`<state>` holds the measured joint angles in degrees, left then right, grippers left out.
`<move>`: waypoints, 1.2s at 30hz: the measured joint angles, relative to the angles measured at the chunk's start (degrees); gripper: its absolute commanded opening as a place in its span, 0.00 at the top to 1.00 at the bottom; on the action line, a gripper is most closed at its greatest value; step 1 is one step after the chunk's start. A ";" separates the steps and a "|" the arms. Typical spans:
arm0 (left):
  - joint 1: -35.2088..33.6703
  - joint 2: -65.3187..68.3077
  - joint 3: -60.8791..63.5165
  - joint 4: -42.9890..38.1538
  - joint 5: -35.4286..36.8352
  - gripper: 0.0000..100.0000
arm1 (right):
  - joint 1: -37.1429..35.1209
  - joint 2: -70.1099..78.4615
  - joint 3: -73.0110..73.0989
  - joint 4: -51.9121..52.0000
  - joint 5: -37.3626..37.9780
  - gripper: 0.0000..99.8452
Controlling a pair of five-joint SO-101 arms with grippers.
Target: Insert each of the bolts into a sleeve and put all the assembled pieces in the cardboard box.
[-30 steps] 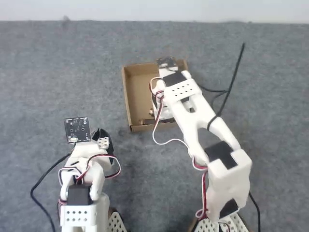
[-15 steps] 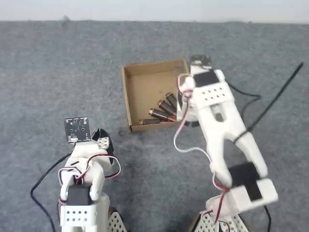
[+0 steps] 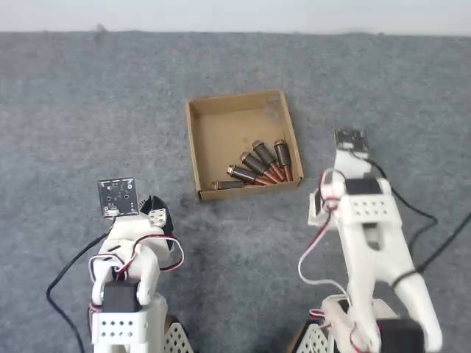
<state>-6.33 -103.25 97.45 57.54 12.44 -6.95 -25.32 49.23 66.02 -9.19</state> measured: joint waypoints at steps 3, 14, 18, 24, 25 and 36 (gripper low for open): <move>0.00 0.00 0.00 0.00 0.00 0.98 | 1.76 -4.13 5.54 -0.97 0.70 0.96; -0.18 0.00 0.00 1.32 -0.09 0.98 | 2.29 -16.53 17.23 -0.97 1.05 0.96; -0.18 0.00 0.00 1.85 0.00 0.98 | 2.29 -22.42 20.66 -0.97 1.05 0.96; -0.18 0.00 0.00 1.85 0.00 0.98 | 2.29 -35.78 28.22 -0.97 1.05 0.96; -0.18 0.00 0.00 1.85 0.00 0.98 | 2.29 -38.42 29.80 -0.97 1.05 0.96; -0.18 0.00 0.00 1.85 0.00 0.98 | 2.46 -71.38 46.59 0.09 1.14 0.96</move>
<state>-6.51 -103.25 97.45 59.38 12.44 -4.48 -96.70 95.82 66.11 -8.04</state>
